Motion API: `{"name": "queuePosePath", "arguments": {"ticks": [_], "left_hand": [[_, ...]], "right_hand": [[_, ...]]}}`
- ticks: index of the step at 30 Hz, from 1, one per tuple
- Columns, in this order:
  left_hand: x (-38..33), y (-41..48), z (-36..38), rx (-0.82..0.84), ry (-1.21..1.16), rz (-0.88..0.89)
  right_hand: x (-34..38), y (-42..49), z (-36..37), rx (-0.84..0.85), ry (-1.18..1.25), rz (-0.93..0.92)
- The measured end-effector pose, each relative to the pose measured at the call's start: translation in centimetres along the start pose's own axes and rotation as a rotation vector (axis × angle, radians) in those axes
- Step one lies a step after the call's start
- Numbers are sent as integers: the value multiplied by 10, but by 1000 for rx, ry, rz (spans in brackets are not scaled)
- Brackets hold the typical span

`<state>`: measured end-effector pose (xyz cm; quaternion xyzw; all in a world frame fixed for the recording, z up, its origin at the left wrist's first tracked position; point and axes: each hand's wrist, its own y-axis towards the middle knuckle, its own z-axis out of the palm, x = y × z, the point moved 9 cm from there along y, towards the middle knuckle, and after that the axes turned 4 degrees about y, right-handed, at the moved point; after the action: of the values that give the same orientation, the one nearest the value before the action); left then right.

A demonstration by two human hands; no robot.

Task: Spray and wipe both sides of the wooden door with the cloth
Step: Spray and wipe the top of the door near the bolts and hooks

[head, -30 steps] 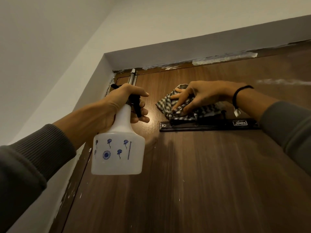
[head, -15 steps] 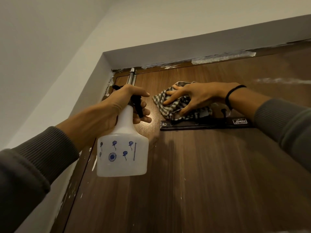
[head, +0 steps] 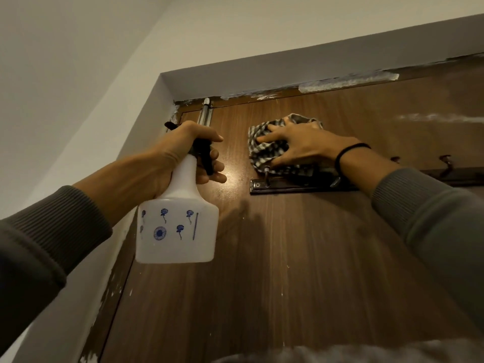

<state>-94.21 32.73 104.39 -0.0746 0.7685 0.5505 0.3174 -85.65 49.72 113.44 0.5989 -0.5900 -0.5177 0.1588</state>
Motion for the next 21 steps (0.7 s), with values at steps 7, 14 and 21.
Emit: {"name": "queuePosePath", "arguments": {"ticks": [7,14,21], "left_hand": [[-11,2,32,47,-58,8],[-18,-13,16,35,19,2],[-22,-14,18,11,26,5]], "right_hand": [[-31,-19,-18,165,17,27],[-109,-60,-44,163,34,163],[-63,-40,-29,174,31,73]]}}
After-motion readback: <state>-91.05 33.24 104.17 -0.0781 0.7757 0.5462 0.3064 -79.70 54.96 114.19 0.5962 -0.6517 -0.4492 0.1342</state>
